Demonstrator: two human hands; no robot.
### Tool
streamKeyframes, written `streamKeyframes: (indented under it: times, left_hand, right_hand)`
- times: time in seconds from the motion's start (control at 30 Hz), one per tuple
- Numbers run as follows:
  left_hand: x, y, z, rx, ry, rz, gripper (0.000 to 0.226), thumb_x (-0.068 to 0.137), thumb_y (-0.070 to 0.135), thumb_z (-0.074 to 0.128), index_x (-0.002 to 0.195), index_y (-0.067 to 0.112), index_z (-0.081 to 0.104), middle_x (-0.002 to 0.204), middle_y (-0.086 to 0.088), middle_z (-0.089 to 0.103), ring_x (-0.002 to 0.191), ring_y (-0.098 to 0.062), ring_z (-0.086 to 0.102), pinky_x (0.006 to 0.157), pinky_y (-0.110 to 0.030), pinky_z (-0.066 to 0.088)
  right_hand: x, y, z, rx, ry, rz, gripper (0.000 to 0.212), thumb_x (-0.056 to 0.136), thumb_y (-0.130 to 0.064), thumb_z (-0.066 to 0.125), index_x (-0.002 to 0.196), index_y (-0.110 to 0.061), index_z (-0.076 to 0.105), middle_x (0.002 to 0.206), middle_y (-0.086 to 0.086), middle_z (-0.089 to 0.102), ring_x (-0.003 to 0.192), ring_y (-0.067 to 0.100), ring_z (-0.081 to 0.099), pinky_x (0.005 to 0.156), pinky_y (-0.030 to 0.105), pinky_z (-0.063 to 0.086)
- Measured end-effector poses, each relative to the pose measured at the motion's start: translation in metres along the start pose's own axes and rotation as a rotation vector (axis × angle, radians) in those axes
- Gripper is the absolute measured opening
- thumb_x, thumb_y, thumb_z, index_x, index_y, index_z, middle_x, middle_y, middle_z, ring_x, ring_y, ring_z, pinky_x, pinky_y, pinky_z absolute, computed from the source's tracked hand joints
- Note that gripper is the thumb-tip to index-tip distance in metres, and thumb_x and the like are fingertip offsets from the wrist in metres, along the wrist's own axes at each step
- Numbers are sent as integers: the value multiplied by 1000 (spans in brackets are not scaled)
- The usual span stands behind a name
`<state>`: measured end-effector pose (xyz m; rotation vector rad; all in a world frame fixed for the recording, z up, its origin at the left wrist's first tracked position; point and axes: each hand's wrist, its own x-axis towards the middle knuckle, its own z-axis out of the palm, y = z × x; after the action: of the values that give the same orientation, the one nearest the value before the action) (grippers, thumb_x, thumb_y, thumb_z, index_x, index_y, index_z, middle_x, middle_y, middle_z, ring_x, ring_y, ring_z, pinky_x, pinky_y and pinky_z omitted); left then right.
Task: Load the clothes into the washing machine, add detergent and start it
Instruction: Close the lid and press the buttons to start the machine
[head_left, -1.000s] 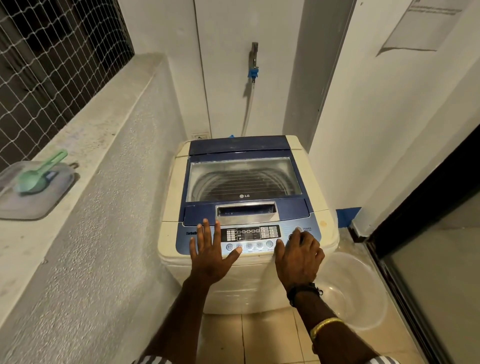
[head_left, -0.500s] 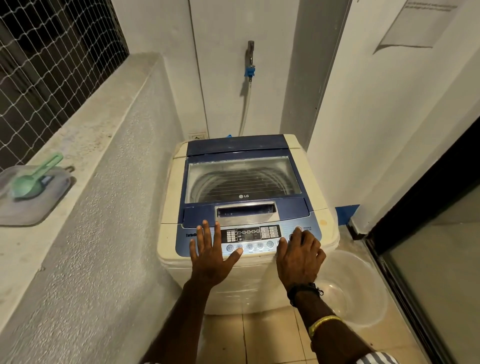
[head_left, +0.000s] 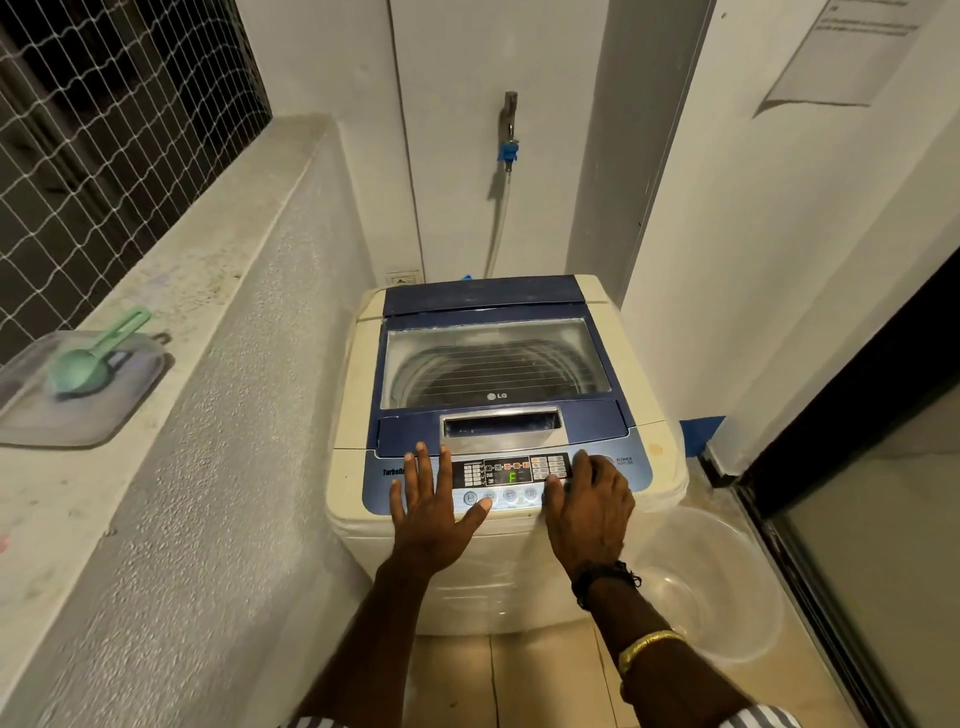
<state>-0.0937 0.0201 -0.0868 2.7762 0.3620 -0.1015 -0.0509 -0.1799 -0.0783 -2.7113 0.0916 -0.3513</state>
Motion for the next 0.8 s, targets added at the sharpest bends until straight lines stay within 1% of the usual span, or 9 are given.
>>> streamKeyframes:
  times: [0.13,0.27,0.33,0.43,0.5,0.57,0.63,0.7,0.8]
  left_hand:
    - [1,-1,0,20,0,-2,117,59,94,-16,155,27,-17,157,-3,-34,145,-22,-31,117,-48,-15]
    - [1,-1,-2,35,-8,2,115,57,92,-21,153,27,-20,157,-2,-35,144,-21,-32,117,-46,-15]
    - [0,-1,-3,37,-8,-1,112,59,91,-21,151,27,-22,154,0,-37,143,-20,-32,117,-46,-14]
    - [1,-1,-4,29,-9,-10,96,70,79,-11,149,25,-24,152,1,-38,146,-21,-28,118,-48,-12]
    - [1,-2,-4,8,-2,-12,89,73,72,-8,147,25,-24,153,1,-36,146,-21,-27,119,-48,-11]
    - [0,-3,-3,-8,11,-8,85,77,69,-4,148,27,-21,153,2,-35,145,-19,-28,118,-46,-11]
    - [0,-3,-1,-23,31,-1,78,86,65,6,150,28,-18,154,2,-34,144,-18,-29,118,-46,-11]
    - [0,-3,0,-14,33,-3,75,90,60,16,150,29,-19,154,2,-35,143,-17,-30,118,-45,-11]
    - [0,-2,-1,6,38,-8,75,90,59,17,148,30,-22,153,2,-35,142,-17,-31,118,-44,-12]
  right_hand:
    - [4,-4,5,39,-15,-38,59,91,-47,41,134,-9,53,138,16,53,130,35,46,108,51,40]
    - [6,0,9,-15,-50,-69,56,93,-44,38,133,-8,54,138,17,54,128,35,48,107,51,41]
    - [4,3,9,-45,-49,-88,55,94,-40,41,135,-7,54,140,17,53,129,35,48,107,52,41]
    - [1,5,10,-54,-28,-106,55,95,-38,42,138,-6,53,141,19,53,131,37,49,109,52,42]
    - [0,6,11,-49,-15,-109,56,95,-37,42,140,-6,53,143,19,52,132,37,48,110,51,40]
    - [-2,6,12,-39,-9,-106,56,96,-37,42,141,-6,52,145,18,51,135,37,46,112,51,38]
    - [-2,6,13,-32,-8,-105,57,96,-38,40,142,-6,51,147,18,49,137,36,44,113,49,35]
    - [-3,6,14,-33,-12,-101,58,96,-39,37,143,-6,50,148,17,48,138,35,43,114,49,33]
    - [-3,5,14,-25,-9,-90,60,97,-40,35,143,-6,50,149,17,48,139,35,42,115,49,33]
